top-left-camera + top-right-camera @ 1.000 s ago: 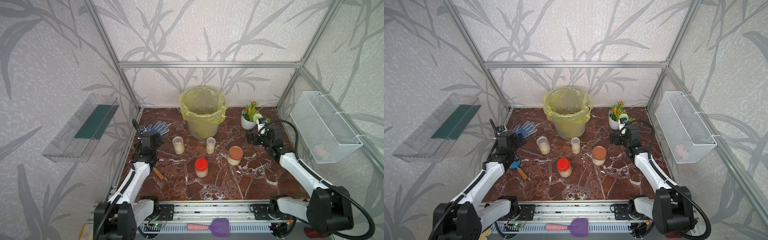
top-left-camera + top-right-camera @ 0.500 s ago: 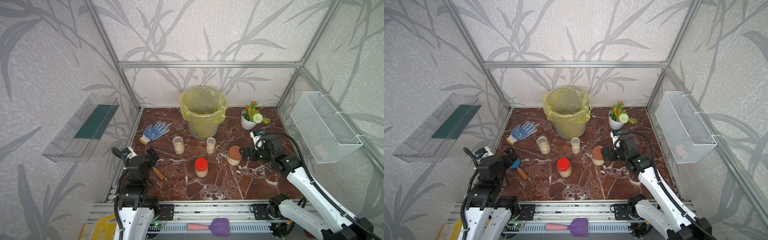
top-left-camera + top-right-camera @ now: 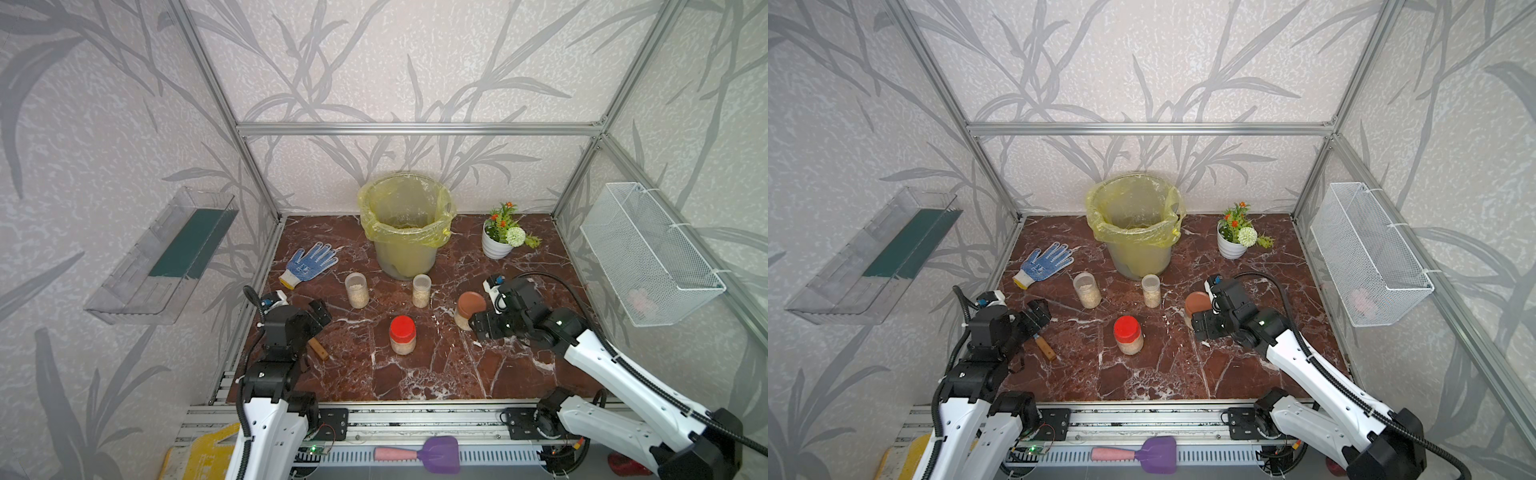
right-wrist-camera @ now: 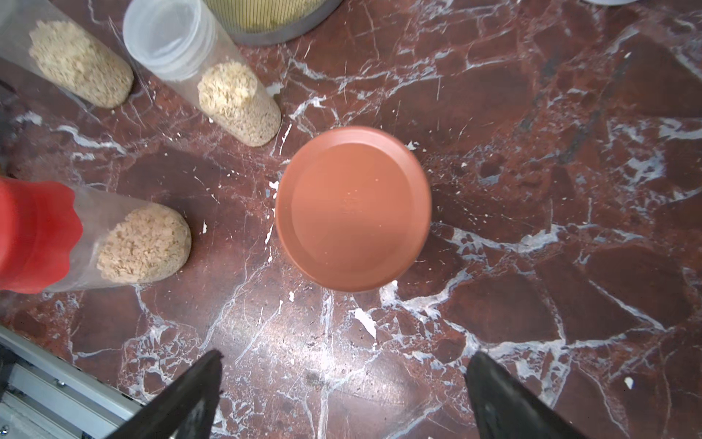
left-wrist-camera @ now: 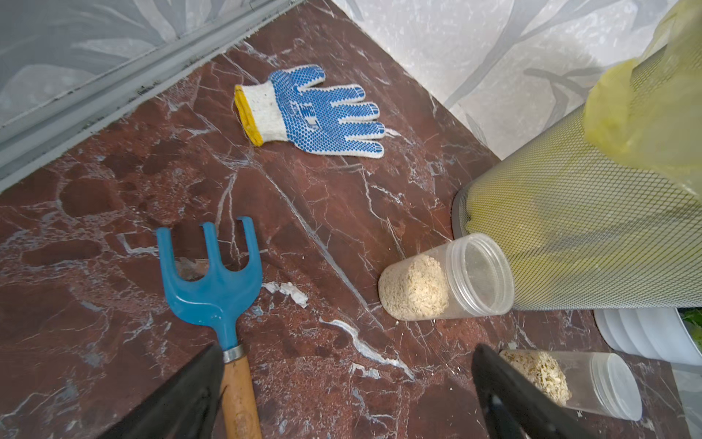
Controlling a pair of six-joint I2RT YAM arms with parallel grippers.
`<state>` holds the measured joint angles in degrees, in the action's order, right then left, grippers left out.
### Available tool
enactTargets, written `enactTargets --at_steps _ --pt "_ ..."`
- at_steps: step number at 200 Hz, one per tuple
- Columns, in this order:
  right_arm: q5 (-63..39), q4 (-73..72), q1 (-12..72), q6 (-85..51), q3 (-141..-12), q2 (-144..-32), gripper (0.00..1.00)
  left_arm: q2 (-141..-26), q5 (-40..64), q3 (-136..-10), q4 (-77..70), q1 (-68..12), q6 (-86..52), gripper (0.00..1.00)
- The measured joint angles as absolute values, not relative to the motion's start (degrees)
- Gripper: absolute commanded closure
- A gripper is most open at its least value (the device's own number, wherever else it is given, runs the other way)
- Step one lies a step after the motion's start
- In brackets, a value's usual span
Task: Empty expired oatmeal from jars
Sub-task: Pick up the jar from the center of the board.
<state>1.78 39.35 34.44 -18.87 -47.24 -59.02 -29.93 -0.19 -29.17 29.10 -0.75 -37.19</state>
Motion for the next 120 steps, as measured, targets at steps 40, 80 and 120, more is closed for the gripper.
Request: enactTargets --at_steps 40,80,120 --pt "3.3 39.4 36.2 -18.1 -51.0 -67.4 0.01 -35.2 4.4 -29.2 25.1 -0.8 -35.5 0.01" --pt "5.3 39.5 36.3 -16.4 -54.7 -74.2 0.01 -37.3 7.8 -29.2 21.6 -0.8 -34.0 0.01" --pt "7.5 39.9 36.3 -15.4 -56.6 -78.6 0.01 -40.3 10.3 -29.3 17.9 -1.0 -32.6 0.01"
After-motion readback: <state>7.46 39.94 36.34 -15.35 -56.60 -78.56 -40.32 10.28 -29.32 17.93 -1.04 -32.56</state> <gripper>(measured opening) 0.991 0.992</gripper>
